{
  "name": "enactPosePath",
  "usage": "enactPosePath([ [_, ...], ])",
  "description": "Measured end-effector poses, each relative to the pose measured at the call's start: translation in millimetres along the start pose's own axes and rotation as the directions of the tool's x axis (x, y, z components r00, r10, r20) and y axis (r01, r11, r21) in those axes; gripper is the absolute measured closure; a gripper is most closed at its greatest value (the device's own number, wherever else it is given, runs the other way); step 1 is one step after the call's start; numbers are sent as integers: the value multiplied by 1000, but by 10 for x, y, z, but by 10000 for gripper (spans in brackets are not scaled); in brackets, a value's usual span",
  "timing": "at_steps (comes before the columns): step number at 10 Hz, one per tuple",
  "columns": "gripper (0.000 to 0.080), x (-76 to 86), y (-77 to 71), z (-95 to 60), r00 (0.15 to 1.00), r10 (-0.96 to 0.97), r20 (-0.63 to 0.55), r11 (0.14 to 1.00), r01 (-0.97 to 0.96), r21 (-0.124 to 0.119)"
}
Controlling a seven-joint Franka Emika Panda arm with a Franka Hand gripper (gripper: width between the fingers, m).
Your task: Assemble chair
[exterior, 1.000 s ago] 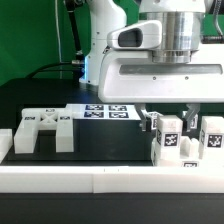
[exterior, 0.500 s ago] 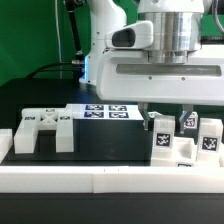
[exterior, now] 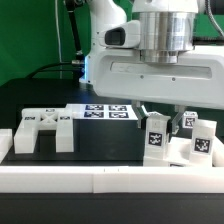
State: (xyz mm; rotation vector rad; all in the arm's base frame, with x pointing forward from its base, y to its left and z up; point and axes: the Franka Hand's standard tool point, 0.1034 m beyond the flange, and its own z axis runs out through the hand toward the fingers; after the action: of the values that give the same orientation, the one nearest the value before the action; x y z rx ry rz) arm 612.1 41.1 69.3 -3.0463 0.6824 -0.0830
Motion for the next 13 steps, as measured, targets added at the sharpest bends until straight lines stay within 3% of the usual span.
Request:
enactPosePath([
  [1, 436, -2, 3, 6, 1000, 1, 0, 1000, -1, -1],
  [2, 249, 0, 3, 3, 1000, 1, 0, 1000, -1, 0],
  [3, 249, 10, -7, -41, 1000, 8, -4, 1000, -8, 4],
  [4, 170, -9, -23, -102, 1000, 9, -9, 1000, -9, 11],
  [7, 151, -165, 32, -165, 1000, 6, -9, 1000, -6, 19],
  [13, 150, -163, 46, -130, 999, -33, -20, 999, 33, 17],
])
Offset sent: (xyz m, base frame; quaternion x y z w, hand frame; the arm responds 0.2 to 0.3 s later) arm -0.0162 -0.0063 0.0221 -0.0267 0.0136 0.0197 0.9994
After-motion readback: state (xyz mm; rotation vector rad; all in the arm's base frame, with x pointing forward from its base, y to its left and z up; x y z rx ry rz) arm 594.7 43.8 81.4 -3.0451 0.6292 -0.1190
